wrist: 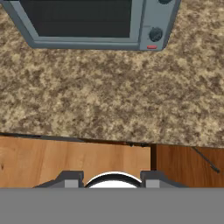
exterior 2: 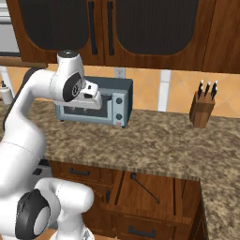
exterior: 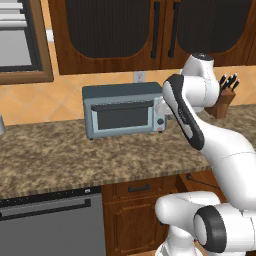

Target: Pick the ladle from the drawer and place it on the counter.

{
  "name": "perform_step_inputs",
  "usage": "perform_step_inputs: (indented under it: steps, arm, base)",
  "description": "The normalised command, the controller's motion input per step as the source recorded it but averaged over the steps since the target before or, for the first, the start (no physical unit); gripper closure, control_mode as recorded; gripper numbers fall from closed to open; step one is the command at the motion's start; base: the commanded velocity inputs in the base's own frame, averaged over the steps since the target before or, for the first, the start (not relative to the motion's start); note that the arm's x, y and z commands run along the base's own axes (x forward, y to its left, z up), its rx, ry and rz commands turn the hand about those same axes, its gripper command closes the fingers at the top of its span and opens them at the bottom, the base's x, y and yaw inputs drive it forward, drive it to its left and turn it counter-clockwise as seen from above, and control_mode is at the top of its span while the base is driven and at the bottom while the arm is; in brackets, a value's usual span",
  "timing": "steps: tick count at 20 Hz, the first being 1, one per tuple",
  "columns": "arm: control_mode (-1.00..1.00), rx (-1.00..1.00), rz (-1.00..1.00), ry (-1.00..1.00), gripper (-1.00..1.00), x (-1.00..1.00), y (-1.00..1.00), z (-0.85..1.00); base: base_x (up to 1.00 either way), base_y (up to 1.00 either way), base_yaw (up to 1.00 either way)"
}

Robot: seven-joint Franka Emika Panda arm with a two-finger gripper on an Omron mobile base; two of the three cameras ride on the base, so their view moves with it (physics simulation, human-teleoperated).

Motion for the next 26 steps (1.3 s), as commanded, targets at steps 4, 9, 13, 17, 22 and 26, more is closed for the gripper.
perform_step_inputs:
  steps: [4, 9, 13, 17, 22, 26]
  arm:
    - [-1.00, 0.00, -0.04, 0.00, -1.00, -0.39, -0.22, -0.03]
    - [-1.00, 0.00, -0.11, 0.03, -1.00, -0.73, -0.76, -0.39]
    - [-1.00, 0.03, -0.10, 0.02, -1.00, -0.60, -1.00, -0.41]
    - [-1.00, 0.03, -0.08, 0.00, -1.00, -0.70, -1.00, -0.42]
    - [-1.00, 0.00, -0.04, 0.01, -1.00, -0.60, -0.95, -0.48]
    - [-1.00, 0.04, 0.00, 0.17, -1.00, -0.04, -1.00, -0.19]
  base:
    - [0.00, 0.00, 0.00]
    - [0.00, 0.00, 0.00]
    - [0.00, 0.00, 0.00]
    - [0.00, 0.00, 0.00]
    - [0.00, 0.00, 0.00]
    - [0.00, 0.00, 0.00]
